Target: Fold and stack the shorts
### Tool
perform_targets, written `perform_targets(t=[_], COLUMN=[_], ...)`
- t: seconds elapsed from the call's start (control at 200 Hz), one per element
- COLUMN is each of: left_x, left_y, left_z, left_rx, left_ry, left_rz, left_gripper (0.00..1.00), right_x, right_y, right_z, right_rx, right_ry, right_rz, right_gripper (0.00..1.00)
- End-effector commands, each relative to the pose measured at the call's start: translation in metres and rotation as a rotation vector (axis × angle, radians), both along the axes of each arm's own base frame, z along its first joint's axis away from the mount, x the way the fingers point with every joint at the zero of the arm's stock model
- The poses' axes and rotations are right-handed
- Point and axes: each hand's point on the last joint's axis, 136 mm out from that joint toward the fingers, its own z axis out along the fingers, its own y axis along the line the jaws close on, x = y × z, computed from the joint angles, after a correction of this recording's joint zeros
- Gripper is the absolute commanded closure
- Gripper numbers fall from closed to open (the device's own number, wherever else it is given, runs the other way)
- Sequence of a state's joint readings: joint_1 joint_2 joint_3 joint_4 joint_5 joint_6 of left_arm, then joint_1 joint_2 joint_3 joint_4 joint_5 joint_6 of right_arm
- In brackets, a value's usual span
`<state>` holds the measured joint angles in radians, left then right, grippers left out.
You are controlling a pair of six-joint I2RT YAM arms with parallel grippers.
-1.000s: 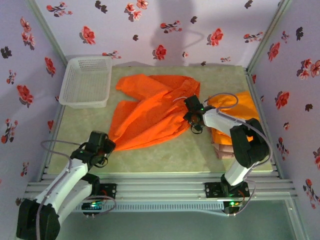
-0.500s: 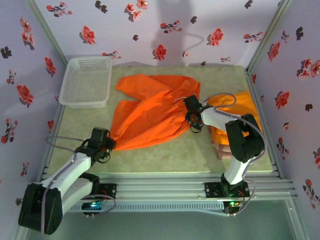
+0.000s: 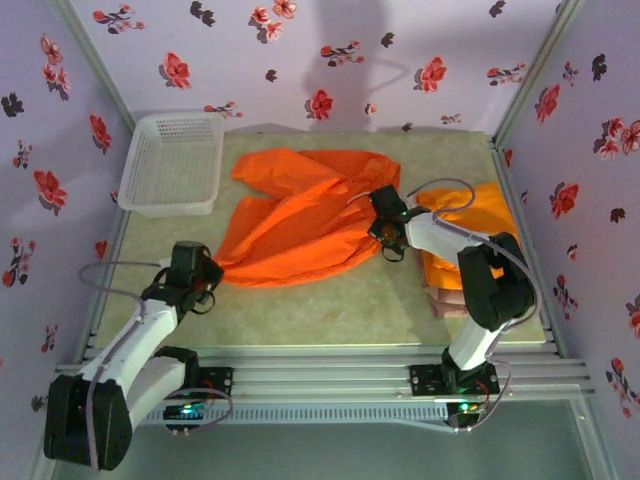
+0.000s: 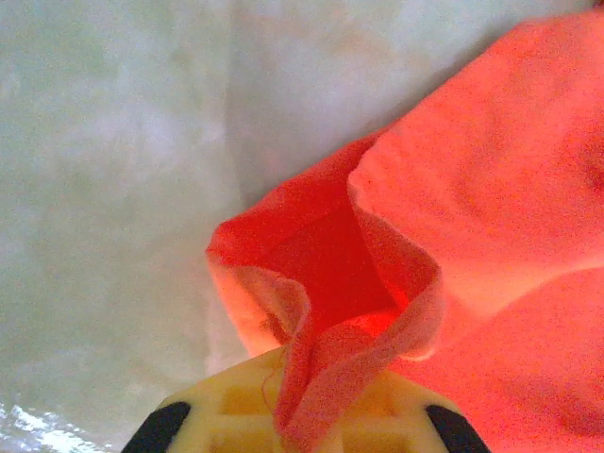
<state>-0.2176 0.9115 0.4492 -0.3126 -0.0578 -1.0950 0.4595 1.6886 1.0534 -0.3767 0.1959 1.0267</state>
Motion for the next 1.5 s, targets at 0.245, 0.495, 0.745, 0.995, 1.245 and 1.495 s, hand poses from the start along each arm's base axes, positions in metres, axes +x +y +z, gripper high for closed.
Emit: perform_targets(t=[0.245, 0.495, 0.745, 0.995, 1.245, 1.495], left_x=[0.096, 0.188, 0.193, 0.103, 0.038, 0.020], left_y=[0.014, 0.026, 0.041, 0.042, 0.023, -0.010], left_z=[0.169, 0.307, 0.483, 0.571, 0.470, 0.282], left_rx=[0.125, 0.217, 0.323, 0.369, 0.319, 0.165], left_ry=[-0.263, -0.464, -0.822, -1.087, -1.103, -0.814], left_rz=[-0.069, -0.080, -0.048, -0.027, -0.109, -0.204], left_gripper=[1.00, 1.00, 1.00, 1.00, 1.00, 1.00], right_x=[0.080, 0.137, 0.143, 0.100, 0.065, 0.020], right_y=[0.021, 0.036, 0.059, 0.048, 0.022, 0.002], right_z=[0.170, 0.319, 0.474, 0.537, 0.454, 0.291], right_rx=[0.004, 0.073, 0.250, 0.263, 0.100, 0.117], right_ry=[-0.350, -0.698, -1.045, -1.226, -1.188, -0.906], right_rz=[0.176, 0.269, 0.431, 0.588, 0.568, 0.518], right_gripper=[1.00, 1.00, 1.00, 1.00, 1.00, 1.00])
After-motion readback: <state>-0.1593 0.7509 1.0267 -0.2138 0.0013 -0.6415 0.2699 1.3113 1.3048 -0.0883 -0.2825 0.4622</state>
